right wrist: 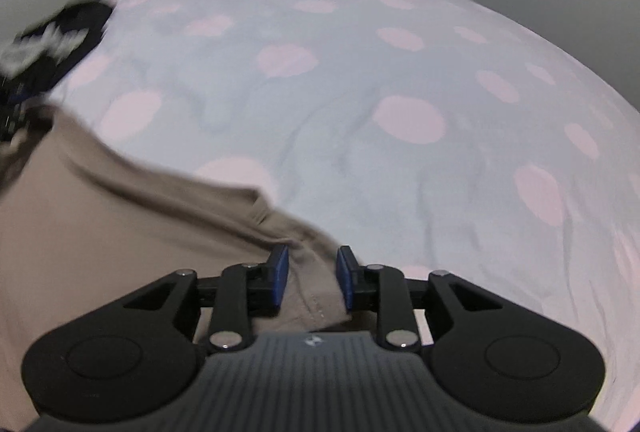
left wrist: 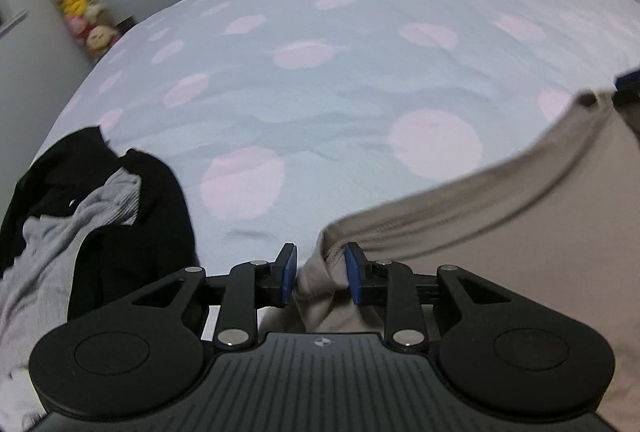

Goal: Fold clothes
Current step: 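Lay the hem over the collar and open both grippers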

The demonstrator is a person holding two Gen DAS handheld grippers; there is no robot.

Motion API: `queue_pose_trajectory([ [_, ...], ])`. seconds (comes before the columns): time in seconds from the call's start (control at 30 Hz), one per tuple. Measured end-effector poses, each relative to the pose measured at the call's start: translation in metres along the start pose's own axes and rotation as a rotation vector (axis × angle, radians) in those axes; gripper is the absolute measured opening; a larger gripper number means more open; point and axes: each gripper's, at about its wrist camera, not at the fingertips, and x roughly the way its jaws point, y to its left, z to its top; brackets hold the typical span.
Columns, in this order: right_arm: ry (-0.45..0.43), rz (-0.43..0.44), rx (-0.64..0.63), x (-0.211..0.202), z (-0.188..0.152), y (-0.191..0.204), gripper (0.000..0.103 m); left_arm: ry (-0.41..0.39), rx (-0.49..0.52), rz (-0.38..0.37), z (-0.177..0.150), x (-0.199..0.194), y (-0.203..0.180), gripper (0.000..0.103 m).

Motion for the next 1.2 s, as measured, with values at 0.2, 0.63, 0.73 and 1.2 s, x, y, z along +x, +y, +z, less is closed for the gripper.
queue_pose_trajectory([
  [0.2,-0.050,-0.053,0.092,-0.023,0.002,-0.014,0.036,-0.047,-0.102,0.043,0.004,-0.021,0.017,0.028],
  [0.63,-0.032,0.007,0.290,-0.050,-0.038,-0.014,0.036,-0.047,-0.327,-0.050,-0.031,-0.053,0.024,0.039],
  [0.73,-0.013,0.040,0.377,-0.039,-0.042,-0.021,0.036,-0.044,-0.433,-0.104,-0.035,-0.040,0.032,0.039],
  [1.2,-0.103,-0.032,0.356,-0.022,-0.034,-0.025,0.004,-0.048,-0.444,-0.007,-0.046,-0.023,0.035,0.000],
])
